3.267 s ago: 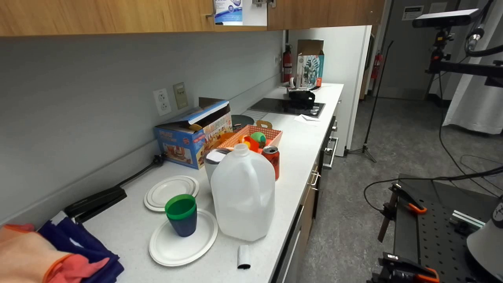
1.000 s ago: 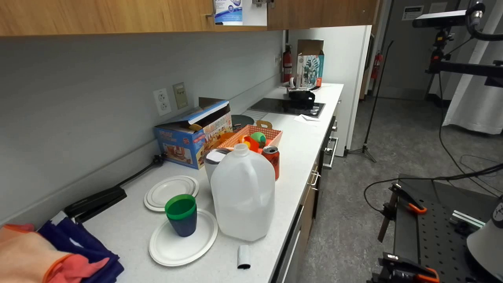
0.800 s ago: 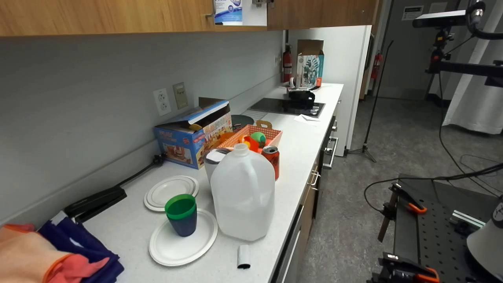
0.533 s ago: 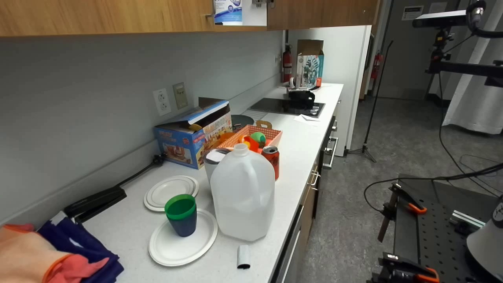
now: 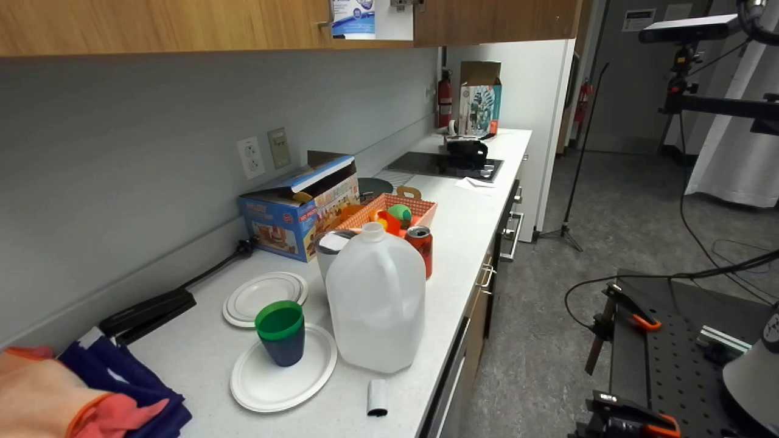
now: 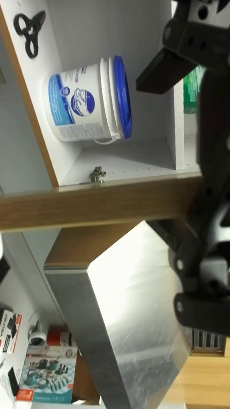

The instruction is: Close the top right cabinet door

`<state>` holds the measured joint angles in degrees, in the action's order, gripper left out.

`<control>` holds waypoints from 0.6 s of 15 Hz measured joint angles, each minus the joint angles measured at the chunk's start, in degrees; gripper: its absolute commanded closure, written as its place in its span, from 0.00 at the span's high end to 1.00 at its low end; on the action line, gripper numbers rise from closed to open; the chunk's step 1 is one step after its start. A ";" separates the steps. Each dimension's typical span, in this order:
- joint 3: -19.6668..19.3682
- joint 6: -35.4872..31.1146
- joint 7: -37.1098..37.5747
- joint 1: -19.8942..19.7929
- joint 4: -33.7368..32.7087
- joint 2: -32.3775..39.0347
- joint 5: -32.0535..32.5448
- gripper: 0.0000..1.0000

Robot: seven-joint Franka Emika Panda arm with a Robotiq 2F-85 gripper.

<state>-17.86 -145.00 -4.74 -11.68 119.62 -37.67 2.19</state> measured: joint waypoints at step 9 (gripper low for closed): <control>-0.08 2.06 -5.13 10.45 0.13 -2.04 -6.35 1.00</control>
<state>-17.94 -142.94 -9.87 -1.22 119.75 -39.71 -4.16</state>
